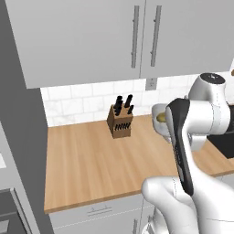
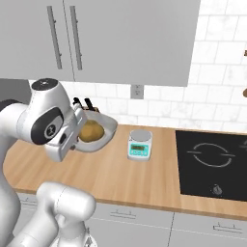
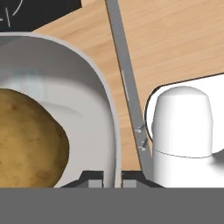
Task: Take the meat container that has the steak and place it on the second highest rack of the freezer. Then take the vegetable container that has the potatos and place it on the highest rack of the freezer.
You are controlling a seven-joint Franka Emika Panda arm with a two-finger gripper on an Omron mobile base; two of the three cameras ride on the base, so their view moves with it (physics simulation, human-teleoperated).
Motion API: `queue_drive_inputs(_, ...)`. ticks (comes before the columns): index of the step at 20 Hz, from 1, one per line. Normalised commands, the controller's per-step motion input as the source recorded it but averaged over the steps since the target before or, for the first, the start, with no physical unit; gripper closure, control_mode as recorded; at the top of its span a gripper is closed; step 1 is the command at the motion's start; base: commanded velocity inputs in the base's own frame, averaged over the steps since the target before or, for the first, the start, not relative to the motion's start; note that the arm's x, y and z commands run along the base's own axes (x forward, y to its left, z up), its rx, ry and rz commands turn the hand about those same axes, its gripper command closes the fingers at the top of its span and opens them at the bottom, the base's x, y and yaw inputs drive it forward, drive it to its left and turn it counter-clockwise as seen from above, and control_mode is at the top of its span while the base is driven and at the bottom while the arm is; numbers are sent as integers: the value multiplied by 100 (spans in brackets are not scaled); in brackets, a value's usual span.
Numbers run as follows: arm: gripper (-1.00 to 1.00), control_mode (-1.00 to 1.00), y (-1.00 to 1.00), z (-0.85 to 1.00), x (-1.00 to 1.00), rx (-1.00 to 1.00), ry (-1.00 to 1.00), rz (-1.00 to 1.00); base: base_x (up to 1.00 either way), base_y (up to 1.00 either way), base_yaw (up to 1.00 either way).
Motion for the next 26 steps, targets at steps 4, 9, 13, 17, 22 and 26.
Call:
queue_drive_inputs(4,100,-100,-9,0,-1,-5,0,1,0,0,0)
queue_drive_inputs(9,100,-100,-1,0,0,-3,0,0,0,0,0)
queue_drive_inputs(13,100,100,0,0,0,0,0,0,-29,0,6)
queue_drive_inputs(17,100,100,0,0,0,0,0,0,-100,0,25)
queue_drive_inputs(22,100,100,0,0,0,0,0,0,-91,0,53)
queue_drive_inputs(26,100,100,0,0,0,0,0,0,-46,0,91)
